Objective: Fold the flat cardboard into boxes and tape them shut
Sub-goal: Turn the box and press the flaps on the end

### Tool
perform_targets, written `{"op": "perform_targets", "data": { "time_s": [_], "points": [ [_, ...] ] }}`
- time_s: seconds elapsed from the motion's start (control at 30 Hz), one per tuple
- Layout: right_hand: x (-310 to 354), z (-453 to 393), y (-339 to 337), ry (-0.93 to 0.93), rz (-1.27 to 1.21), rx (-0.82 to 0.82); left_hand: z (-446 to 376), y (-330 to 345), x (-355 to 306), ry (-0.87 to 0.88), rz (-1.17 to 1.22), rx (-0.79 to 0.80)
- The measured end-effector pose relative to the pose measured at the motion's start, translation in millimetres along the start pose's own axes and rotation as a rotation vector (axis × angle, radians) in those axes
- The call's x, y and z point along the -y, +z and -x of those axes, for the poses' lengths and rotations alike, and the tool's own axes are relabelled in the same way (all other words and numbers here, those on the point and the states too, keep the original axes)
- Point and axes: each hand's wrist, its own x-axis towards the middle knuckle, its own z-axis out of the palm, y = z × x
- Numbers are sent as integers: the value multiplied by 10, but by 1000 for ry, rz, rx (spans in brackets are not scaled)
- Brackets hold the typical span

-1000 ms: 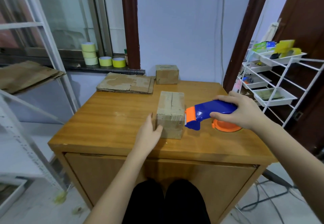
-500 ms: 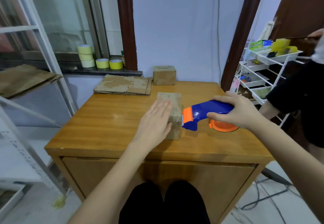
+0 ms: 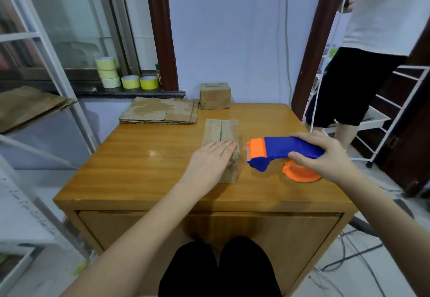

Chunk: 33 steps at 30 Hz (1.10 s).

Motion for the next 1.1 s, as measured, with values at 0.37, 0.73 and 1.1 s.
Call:
{"op": "perform_targets", "data": {
  "time_s": [0.37, 0.73, 1.1],
  "points": [
    [-38, 90, 26, 15, -130, -92, -12, -13, -2, -33, 11, -30],
    [-69, 97, -65, -12, -163, -54, -4, 10, -9, -31, 50, -47],
    [-57, 63, -237, -32, 37, -22, -15, -26, -10, -51, 74, -63]
  ]
}}
